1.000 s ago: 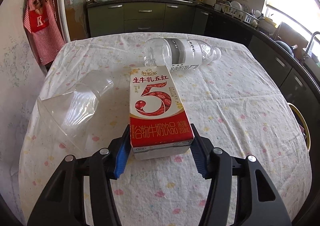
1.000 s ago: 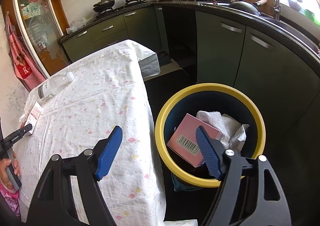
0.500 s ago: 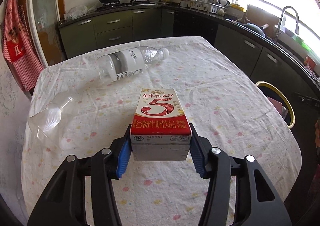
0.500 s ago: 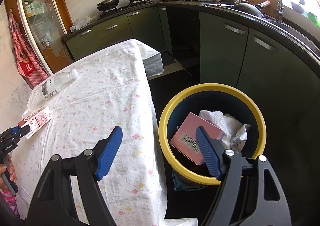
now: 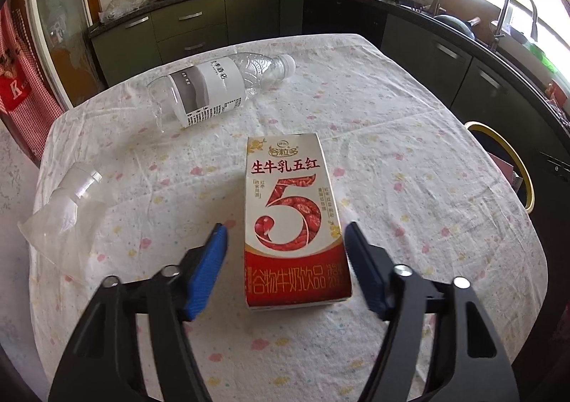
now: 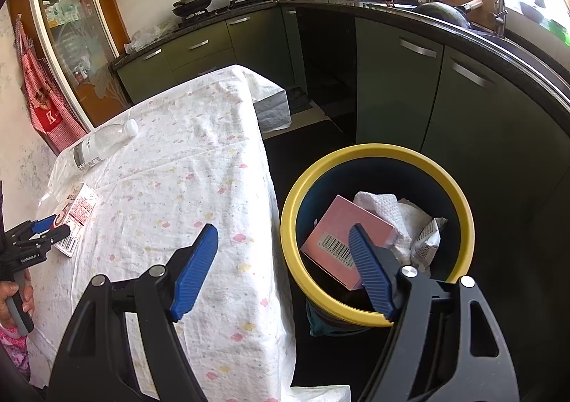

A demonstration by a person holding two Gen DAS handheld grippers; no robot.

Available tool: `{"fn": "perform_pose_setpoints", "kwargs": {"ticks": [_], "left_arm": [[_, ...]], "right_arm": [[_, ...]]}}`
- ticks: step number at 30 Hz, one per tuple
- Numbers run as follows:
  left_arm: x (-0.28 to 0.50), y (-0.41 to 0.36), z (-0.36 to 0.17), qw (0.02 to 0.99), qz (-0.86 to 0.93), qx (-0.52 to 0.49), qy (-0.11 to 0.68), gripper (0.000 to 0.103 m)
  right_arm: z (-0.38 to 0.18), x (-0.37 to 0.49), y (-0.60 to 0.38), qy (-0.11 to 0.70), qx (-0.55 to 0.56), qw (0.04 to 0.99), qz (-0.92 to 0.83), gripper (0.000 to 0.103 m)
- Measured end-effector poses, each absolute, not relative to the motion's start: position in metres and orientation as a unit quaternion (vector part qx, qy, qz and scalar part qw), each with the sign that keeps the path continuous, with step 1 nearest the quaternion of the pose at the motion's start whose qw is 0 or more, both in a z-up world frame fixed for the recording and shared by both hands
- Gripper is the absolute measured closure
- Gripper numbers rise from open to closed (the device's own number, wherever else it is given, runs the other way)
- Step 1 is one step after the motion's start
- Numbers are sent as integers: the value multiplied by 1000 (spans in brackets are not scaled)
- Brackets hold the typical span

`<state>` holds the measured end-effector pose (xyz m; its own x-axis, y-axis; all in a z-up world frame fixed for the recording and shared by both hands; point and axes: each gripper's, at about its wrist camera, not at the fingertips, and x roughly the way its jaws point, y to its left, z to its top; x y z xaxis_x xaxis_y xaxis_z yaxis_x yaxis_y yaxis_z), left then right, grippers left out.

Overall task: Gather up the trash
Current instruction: 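Lift the milk carton and carry it over the yellow bin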

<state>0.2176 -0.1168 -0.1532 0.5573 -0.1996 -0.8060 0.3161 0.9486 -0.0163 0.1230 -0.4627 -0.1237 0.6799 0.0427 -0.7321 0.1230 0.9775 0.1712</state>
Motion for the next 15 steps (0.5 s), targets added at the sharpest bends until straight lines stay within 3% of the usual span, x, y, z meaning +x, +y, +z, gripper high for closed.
{"fn": "perform_pose_setpoints", "kwargs": {"ticks": [15], "left_arm": [[256, -128, -161, 853, -156, 80, 491, 51]], "right_arm": [[-130, 122, -462, 411, 101, 906, -14, 31]]}}
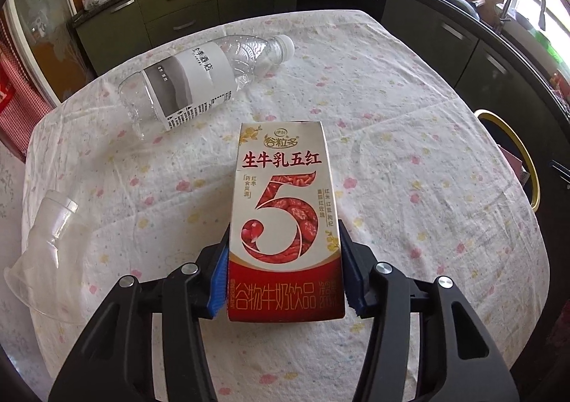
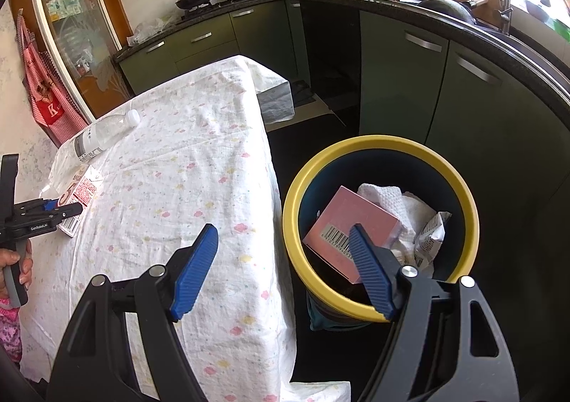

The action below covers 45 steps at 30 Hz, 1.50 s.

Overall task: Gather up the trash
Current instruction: 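Lift the milk carton and carry it over the yellow bin, then open the left gripper to drop the carton and withdraw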

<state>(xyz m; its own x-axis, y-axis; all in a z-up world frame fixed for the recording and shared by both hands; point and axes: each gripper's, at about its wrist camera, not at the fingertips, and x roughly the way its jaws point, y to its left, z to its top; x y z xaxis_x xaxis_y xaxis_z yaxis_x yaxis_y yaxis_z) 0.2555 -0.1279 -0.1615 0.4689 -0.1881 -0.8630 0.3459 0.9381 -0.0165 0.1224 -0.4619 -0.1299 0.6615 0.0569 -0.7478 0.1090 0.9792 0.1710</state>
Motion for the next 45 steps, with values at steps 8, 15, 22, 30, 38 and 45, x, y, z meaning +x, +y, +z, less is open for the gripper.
{"fn": "perform_pose_setpoints", "kwargs": {"ticks": [8, 15, 22, 30, 38, 45], "left_arm": [[235, -155, -134, 858, -202, 90, 463, 52], [206, -242, -102, 834, -314, 125, 435, 52], [182, -378, -97, 782, -431, 186, 410, 51], [174, -512, -131, 737, -477, 229, 421, 51], [178, -554, -158, 729, -469, 238, 438, 31], [185, -476, -99, 788, -459, 167, 375, 23]], "right_arm": [[-123, 114, -475, 404, 99, 909, -28, 31], [-107, 82, -518, 386, 105, 912, -90, 31], [-104, 31, -572, 370, 138, 906, -151, 31], [-121, 2, -609, 373, 174, 896, -168, 31], [-139, 1, -620, 381, 193, 890, -161, 31], [-142, 12, -611, 385, 190, 891, -151, 31]]}}
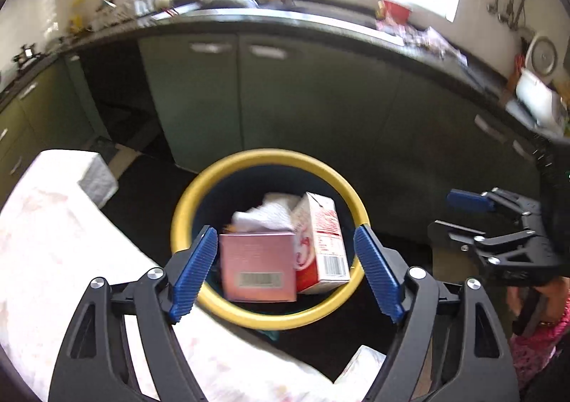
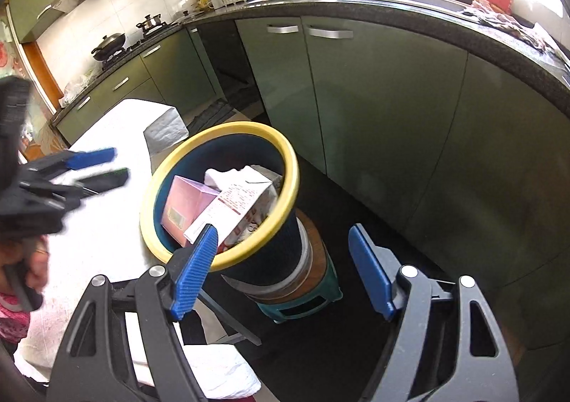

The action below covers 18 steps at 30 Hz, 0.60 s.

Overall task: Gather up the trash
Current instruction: 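Open the left gripper to drop the carton and withdraw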

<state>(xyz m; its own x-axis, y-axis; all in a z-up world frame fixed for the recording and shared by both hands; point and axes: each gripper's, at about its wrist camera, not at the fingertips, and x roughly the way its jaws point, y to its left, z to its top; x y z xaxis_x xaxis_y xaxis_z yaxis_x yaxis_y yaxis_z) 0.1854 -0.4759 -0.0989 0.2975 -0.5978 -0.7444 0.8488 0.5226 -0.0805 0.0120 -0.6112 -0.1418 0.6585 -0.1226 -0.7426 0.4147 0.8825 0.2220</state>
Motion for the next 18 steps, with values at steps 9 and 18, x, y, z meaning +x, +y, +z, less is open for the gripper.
{"fn": "perform_pose_setpoints", "kwargs": {"ticks": [9, 18], "left_arm": [[187, -276, -82, 827, -428, 81, 356, 14], [177, -142, -134, 802, -442, 88, 392, 11]], "right_arm": [[-112, 64, -557, 397, 121, 907, -77, 31], [-68, 172, -413, 418, -43, 899, 121, 31]]}}
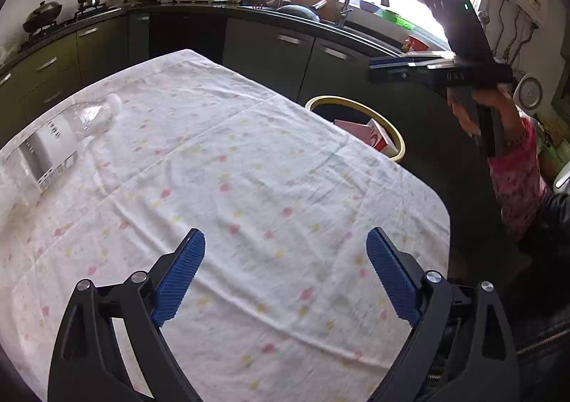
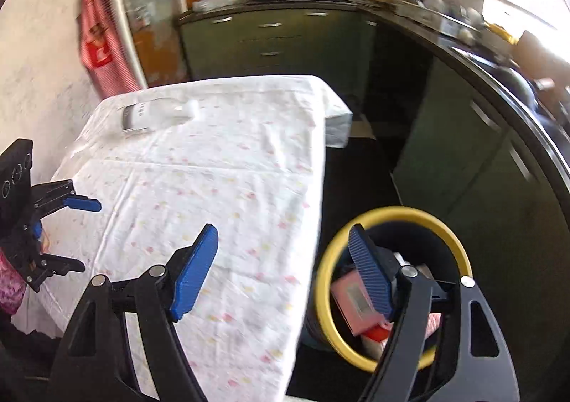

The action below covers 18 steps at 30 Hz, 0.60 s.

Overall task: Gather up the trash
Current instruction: 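Open the left gripper to drop the carton and withdraw, then grasp the clear plastic water bottle with the right gripper and lift it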

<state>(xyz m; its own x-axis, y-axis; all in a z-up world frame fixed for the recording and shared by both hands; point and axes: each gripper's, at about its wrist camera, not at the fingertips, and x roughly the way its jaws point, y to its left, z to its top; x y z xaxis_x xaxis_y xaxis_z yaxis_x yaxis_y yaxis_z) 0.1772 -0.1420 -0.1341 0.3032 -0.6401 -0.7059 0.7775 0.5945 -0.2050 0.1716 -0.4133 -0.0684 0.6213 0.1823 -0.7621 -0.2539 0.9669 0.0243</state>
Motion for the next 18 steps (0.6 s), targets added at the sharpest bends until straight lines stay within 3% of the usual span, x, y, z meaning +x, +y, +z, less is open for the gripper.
{"fn": "perform_pose_setpoints", "kwargs": {"ticks": [5, 8, 18], "left_arm": [[174, -107, -144, 808, -443, 69, 381, 9], [170, -101, -147, 813, -441, 76, 372, 8], [165, -105, -146, 809, -453, 81, 365, 7]], "right_arm": [[-50, 224, -315, 404, -187, 855, 265, 31], [-46, 251, -255, 378, -304, 808, 335, 20], [-88, 309, -91, 340, -565, 616, 430, 21]]}}
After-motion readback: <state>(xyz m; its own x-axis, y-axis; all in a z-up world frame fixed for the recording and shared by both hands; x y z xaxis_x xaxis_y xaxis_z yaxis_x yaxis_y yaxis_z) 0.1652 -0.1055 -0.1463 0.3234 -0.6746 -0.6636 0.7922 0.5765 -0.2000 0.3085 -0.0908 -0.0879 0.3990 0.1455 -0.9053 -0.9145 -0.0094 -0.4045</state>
